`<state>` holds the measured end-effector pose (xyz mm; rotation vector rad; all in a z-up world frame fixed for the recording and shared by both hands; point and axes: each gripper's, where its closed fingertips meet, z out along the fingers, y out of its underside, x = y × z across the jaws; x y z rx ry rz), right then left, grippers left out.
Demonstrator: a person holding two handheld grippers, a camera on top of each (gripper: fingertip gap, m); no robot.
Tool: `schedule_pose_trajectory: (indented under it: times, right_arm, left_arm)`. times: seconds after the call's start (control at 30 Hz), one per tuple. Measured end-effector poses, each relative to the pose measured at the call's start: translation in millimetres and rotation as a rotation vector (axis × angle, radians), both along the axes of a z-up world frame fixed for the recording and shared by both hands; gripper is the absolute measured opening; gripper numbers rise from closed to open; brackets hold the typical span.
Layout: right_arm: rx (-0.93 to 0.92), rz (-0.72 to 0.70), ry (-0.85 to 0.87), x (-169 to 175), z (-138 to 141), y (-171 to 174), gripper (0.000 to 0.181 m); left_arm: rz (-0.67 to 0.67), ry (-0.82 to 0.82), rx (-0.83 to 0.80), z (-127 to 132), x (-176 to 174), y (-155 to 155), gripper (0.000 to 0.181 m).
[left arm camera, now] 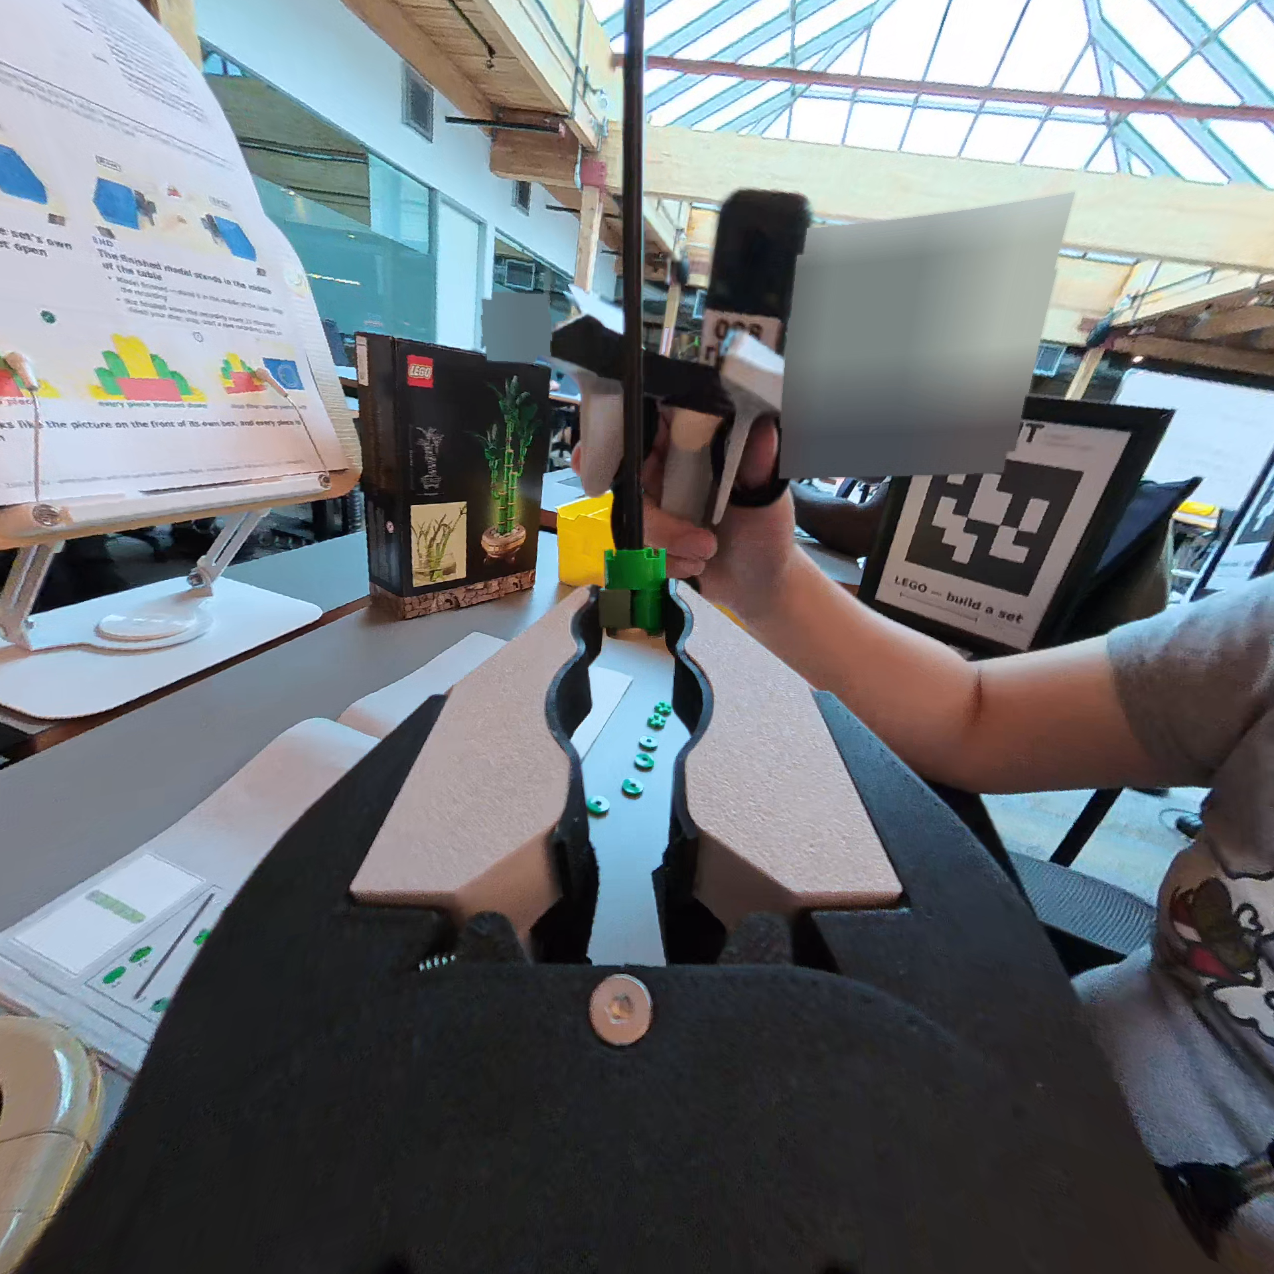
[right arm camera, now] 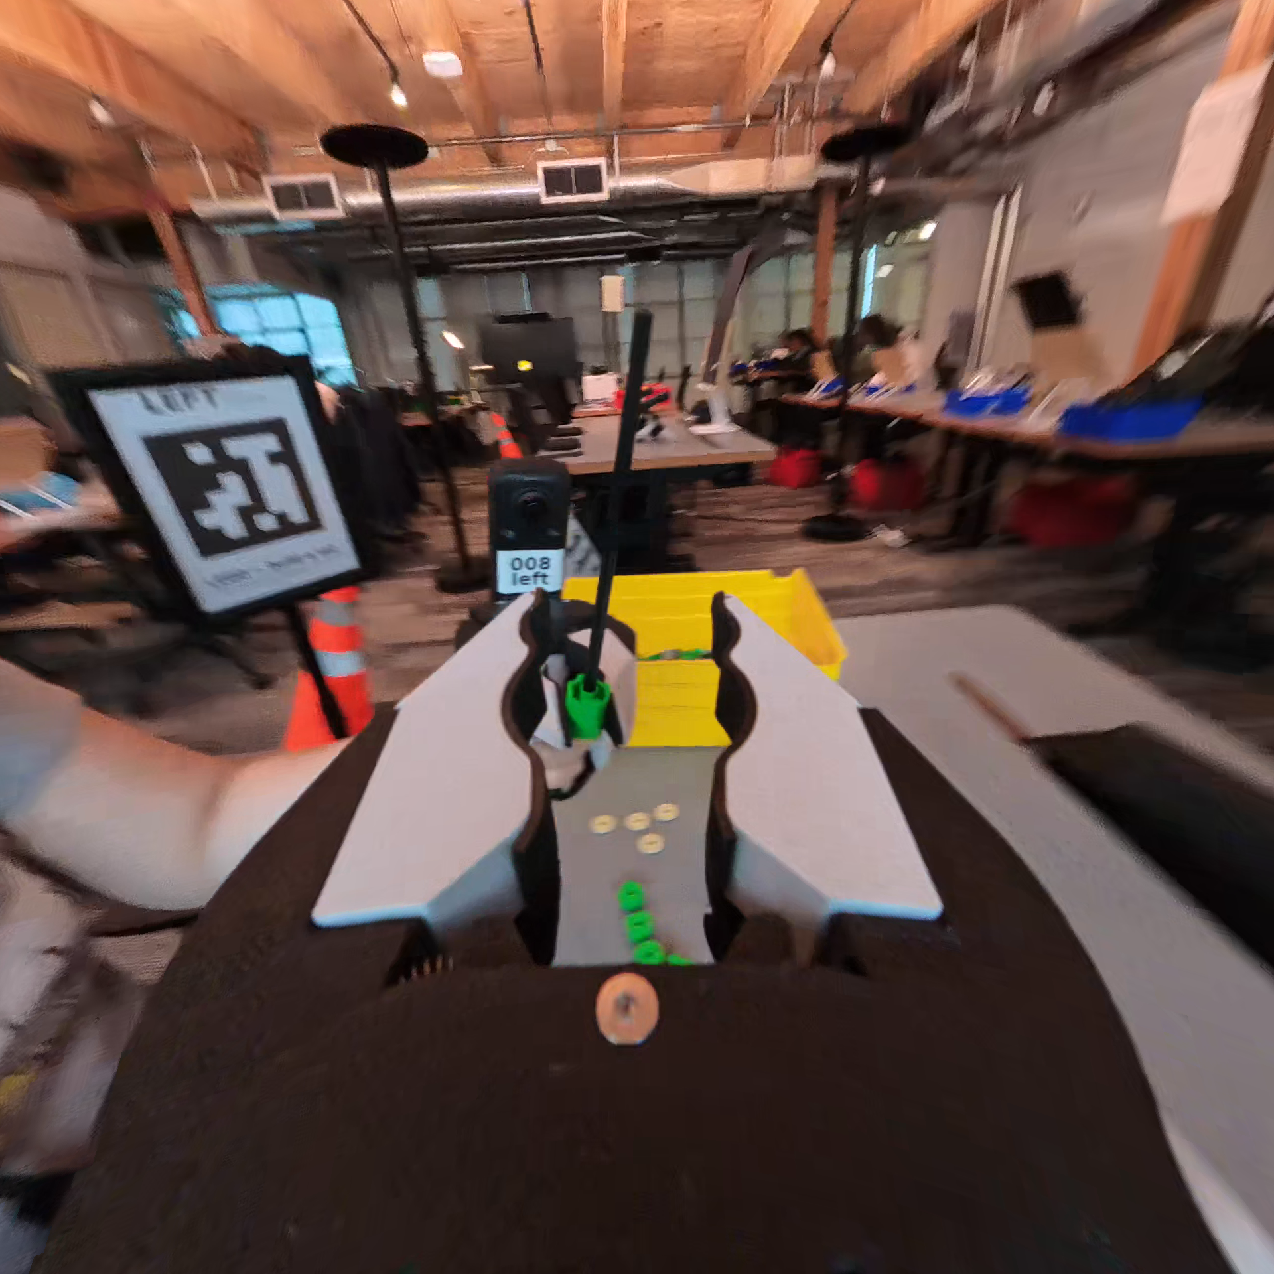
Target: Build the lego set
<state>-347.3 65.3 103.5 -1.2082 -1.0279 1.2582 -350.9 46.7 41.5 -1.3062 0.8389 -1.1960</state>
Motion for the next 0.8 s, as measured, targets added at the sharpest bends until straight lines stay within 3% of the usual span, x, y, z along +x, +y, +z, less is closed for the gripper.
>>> schedule_pose_trajectory:
  times: [0.13,0.2,0.23,0.8]
  right_arm:
    - [-0.06,0.086,-0.004,-11,-6,-10,0.031]
    - [-0.015,0.091,-0.026,-15,-9,-15,0.005]
    - [-0.002,0.064,-0.025,-15,-8,-13,0.002]
    - [0.028,0.017,-0.072,-16,-23,-6,0.002]
  left_arm:
    - [0.002,0.069,0.026,-9,6,-2,0.015]
    - [0.006,0.093,0.042,-10,8,-3,0.015]
    - [0.009,0.098,0.051,-10,9,-3,0.015]
    - [0.064,0.153,0.026,-21,7,6,0.014]
